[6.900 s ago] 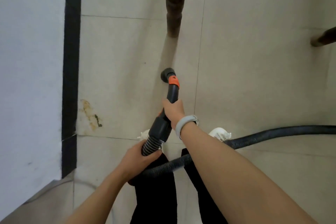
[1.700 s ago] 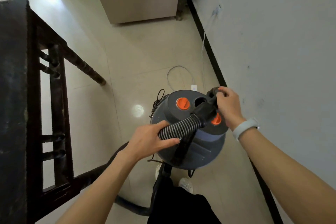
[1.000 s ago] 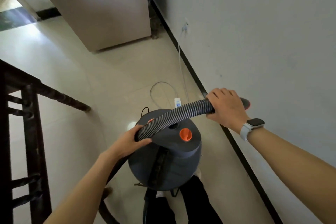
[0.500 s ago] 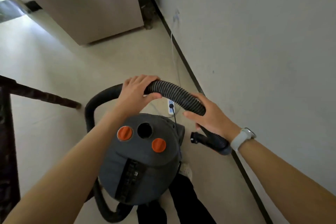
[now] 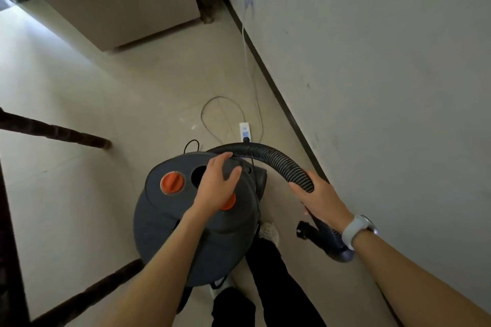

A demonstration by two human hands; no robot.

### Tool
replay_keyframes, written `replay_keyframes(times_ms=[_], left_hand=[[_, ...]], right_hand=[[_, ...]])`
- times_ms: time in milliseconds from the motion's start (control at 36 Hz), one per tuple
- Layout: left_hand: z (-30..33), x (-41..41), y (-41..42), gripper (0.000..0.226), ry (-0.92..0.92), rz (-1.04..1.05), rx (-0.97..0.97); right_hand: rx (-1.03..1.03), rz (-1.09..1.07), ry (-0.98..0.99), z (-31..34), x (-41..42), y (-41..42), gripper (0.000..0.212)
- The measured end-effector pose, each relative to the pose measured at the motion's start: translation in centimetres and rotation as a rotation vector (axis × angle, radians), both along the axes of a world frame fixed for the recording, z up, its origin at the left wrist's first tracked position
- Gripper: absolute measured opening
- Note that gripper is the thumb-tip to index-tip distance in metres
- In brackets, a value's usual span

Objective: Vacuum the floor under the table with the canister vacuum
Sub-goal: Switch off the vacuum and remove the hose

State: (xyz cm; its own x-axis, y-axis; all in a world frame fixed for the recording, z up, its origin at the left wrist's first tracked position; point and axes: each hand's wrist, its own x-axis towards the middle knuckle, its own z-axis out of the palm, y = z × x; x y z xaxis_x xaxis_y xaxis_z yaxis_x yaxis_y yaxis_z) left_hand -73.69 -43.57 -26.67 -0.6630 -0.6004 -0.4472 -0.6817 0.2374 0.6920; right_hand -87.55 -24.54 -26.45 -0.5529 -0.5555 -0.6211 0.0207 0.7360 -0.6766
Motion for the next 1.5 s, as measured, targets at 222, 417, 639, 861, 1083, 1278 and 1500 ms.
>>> replay_keyframes(times_ms=[222,417,639,861,1083,1278,1500], left_hand=[[0.2,4.8,5.2,0.035,0.004,0.045,0.043],[1.1,11.5,9.7,0.035,0.064,-0.037,0.038],[0.5,20.8,18.2,0.026,-0.033,-0.155,0.249],[-0.6,25.4,25.4,0.025,-0.067,-0.265,0.38],[-0.3,27.2,31.3,0.055,-0.074,-0.337,0.46],[-0.5,28.7,33.6,0.045,-0.048,-0.255,0.319],[-0.3,33.9,28.7,0.041,-0.241,-0.371,0.278]], right_hand=[[0.046,-0.151,0.033,0.6,5.0,4.1,0.027],[0.063,-0.289,0.075,1.1,12.3,9.8,0.023],[0.037,-0.573,-0.12,1.7,18.6,16.3,0.026],[-0.042,-0.798,-0.312,0.8,23.1,20.6,0.03],[-0.113,-0.926,-0.458,0.3,24.8,22.1,0.031],[-0.21,-1.068,-0.662,-1.3,28.1,21.5,0.04],[-0.124,-1.014,-0.765,-1.7,33.8,19.0,0.027]])
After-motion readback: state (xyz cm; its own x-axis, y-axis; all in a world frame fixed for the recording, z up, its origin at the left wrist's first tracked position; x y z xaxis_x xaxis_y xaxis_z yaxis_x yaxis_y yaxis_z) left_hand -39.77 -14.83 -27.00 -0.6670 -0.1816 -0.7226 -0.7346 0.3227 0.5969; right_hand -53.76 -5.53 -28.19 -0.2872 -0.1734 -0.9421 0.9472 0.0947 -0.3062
